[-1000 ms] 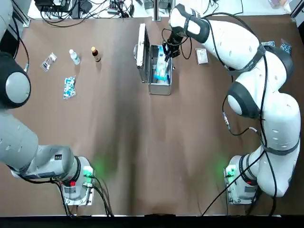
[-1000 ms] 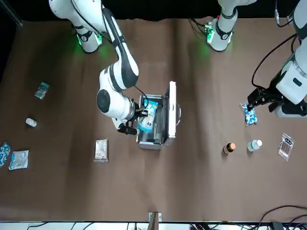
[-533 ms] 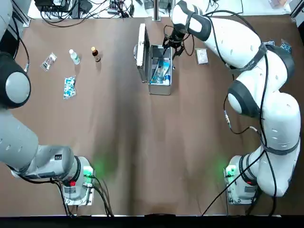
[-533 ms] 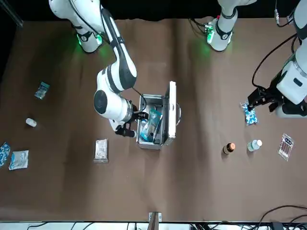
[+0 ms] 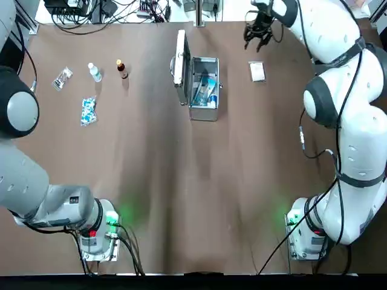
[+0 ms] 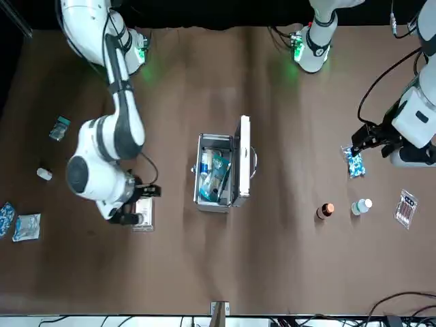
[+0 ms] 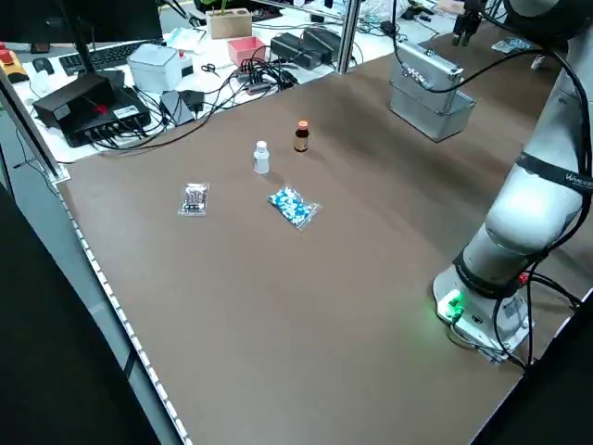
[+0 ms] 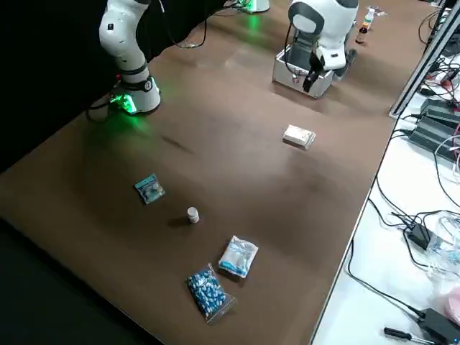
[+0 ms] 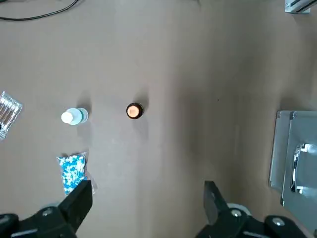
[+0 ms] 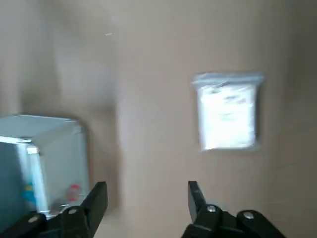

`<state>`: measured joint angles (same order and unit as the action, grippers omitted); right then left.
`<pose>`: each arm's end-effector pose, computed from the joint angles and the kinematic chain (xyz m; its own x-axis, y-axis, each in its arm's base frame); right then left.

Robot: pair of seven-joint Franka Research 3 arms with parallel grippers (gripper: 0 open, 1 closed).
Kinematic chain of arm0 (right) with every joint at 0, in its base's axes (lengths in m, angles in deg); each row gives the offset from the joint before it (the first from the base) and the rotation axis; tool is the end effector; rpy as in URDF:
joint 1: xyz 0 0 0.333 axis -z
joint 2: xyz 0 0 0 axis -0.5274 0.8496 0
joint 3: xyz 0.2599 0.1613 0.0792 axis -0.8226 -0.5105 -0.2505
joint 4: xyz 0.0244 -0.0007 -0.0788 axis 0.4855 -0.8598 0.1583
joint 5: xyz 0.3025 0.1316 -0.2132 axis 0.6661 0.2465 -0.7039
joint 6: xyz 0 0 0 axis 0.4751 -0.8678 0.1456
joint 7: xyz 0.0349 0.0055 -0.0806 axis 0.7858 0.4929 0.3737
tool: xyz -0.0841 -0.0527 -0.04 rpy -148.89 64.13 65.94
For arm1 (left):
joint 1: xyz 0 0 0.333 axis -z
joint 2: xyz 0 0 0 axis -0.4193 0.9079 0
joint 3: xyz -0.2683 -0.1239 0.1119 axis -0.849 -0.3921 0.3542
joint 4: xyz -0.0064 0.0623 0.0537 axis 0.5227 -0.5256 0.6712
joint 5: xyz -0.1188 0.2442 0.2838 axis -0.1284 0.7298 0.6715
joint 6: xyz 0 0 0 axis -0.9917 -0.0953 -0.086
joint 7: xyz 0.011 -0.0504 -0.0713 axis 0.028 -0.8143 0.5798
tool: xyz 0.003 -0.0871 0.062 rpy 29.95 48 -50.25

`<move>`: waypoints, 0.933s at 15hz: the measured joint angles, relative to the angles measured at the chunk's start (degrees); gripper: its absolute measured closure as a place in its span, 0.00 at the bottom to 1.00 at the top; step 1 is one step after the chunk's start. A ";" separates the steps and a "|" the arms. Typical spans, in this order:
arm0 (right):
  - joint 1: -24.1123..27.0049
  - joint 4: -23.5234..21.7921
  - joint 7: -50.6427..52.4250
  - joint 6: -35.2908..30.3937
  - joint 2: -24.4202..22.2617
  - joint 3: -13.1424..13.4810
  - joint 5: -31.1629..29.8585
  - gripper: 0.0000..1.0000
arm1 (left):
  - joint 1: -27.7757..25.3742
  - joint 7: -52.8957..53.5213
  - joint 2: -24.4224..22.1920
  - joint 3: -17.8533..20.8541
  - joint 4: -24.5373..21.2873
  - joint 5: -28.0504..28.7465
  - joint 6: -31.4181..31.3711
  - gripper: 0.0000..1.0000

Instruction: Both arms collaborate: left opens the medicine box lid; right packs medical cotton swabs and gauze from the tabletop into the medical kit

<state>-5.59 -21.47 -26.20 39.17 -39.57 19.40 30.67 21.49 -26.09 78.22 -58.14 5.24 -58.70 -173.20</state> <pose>0.6712 0.2101 0.3547 0.9915 -0.0138 -0.1290 -0.0414 -0.9761 -0.2135 0.6052 -0.0852 0.6163 0.9964 -0.0113 0.0839 -0.0158 -0.9985 0.0528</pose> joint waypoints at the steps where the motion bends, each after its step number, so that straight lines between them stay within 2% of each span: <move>1: 2.72 -0.10 6.13 -0.04 0.15 -0.03 -3.44 0.22 | 0.00 0.00 -0.07 0.00 0.00 0.00 0.21 0.00; 3: 5.17 -0.47 11.96 -0.01 0.78 -0.08 -5.65 0.19 | 0.00 0.00 -0.15 0.02 0.00 0.00 0.44 0.00; 5: 6.74 -1.15 14.65 2.35 2.43 -0.16 -6.06 0.05 | 0.00 0.00 -0.18 0.03 0.00 0.00 0.60 0.00; 6: 6.84 -1.85 15.07 5.03 3.56 -0.33 -6.06 0.01 | 0.00 0.00 -0.19 0.04 0.00 0.00 0.62 0.00; 10: 6.04 -4.25 14.86 13.97 8.73 -2.04 -6.01 0.01 | 0.00 0.00 -0.19 0.05 0.01 0.00 0.69 0.00; 14: 5.93 -4.43 13.88 16.55 11.50 -3.60 -5.99 0.01 | 0.00 0.00 -0.19 0.05 0.01 0.00 0.75 0.00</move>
<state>0.34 -25.90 -12.32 55.72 -28.07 15.80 24.68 21.49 -26.09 78.03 -58.09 5.24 -58.70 -172.44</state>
